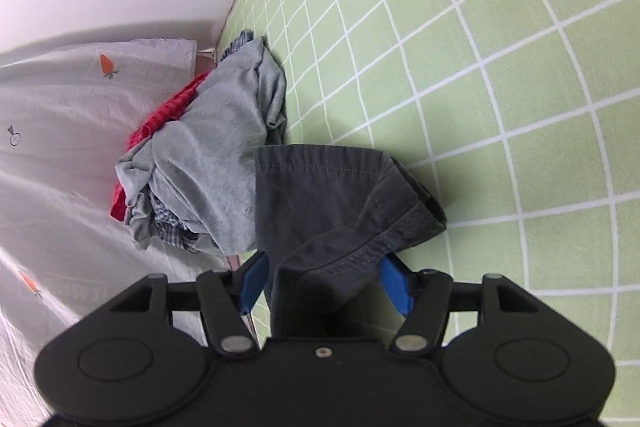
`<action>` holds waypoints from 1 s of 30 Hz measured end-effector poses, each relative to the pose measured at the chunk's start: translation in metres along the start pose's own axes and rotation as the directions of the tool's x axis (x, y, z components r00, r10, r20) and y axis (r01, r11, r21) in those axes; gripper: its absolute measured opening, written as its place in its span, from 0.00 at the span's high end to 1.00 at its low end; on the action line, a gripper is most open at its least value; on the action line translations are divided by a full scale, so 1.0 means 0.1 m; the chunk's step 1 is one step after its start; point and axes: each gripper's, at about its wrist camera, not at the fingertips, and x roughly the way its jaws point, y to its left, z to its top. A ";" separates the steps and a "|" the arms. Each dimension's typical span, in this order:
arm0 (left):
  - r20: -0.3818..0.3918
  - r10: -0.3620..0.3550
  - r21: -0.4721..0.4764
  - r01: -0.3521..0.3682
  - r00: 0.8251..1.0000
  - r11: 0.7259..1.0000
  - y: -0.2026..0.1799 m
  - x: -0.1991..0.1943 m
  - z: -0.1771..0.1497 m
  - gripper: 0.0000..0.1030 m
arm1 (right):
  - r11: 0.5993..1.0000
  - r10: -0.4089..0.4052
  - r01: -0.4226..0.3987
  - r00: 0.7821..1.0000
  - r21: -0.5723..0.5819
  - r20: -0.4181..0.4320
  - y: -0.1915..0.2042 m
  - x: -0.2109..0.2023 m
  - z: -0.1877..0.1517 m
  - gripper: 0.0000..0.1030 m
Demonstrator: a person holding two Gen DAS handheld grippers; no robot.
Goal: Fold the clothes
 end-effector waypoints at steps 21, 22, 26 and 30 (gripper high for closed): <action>-0.003 -0.017 -0.023 0.017 1.000 1.000 0.06 0.01 -0.01 0.94 | 0.982 -0.155 0.156 0.988 -0.102 0.023 0.18 0.31 0.05 0.43; -0.002 -0.020 -0.027 0.020 1.000 0.999 0.07 0.01 -0.01 0.94 | 0.978 -0.163 0.166 0.986 -0.128 0.032 0.20 0.31 0.06 0.56; 0.003 -0.048 -0.062 0.048 0.999 0.997 0.12 0.02 -0.01 0.96 | 0.954 -0.188 0.198 0.980 -0.226 0.063 0.28 0.27 0.09 0.80; 0.014 -0.064 -0.103 0.065 0.998 0.993 0.19 -0.02 -0.02 0.97 | 0.875 -0.217 0.253 0.967 -0.412 0.132 0.52 0.09 0.07 0.84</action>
